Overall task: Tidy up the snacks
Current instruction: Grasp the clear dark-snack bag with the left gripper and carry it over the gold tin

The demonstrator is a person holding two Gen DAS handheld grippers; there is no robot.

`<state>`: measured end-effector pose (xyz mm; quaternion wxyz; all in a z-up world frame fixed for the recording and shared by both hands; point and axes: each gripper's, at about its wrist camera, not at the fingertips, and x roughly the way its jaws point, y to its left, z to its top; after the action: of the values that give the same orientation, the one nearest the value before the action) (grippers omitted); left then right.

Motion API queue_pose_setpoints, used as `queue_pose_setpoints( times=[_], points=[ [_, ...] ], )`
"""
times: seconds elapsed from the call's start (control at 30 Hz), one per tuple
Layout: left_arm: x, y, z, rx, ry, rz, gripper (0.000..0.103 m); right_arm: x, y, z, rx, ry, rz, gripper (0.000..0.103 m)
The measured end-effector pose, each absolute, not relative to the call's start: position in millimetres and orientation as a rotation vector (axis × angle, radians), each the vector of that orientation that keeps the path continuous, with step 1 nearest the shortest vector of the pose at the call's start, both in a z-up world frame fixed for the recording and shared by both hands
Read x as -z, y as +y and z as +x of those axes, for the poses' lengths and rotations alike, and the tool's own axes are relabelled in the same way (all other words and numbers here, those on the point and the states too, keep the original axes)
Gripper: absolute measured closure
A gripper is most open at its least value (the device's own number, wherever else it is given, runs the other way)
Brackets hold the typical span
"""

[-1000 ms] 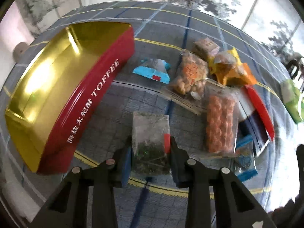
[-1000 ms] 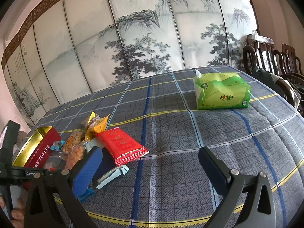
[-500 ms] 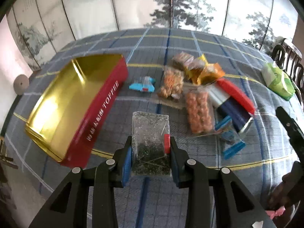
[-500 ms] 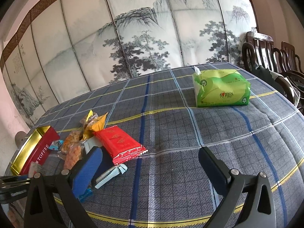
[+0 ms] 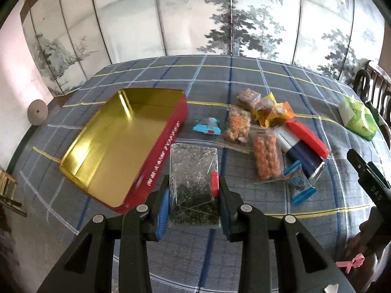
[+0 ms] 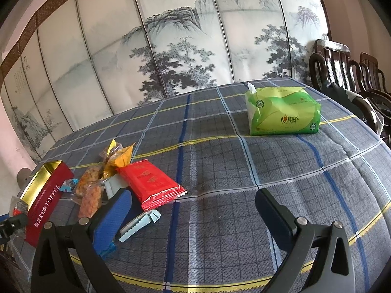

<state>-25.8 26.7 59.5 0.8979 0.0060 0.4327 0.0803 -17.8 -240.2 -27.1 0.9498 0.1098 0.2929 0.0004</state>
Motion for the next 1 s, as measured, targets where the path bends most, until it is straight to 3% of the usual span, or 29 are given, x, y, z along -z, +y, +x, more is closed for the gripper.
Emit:
queue_pose_setpoints(
  times=[1.0],
  points=[
    [-63.7,75.8,-42.1,-0.232,0.894,-0.015,0.072,19.0,-250.3,-6.2,0.03,0.638,0.218,0.0]
  ],
)
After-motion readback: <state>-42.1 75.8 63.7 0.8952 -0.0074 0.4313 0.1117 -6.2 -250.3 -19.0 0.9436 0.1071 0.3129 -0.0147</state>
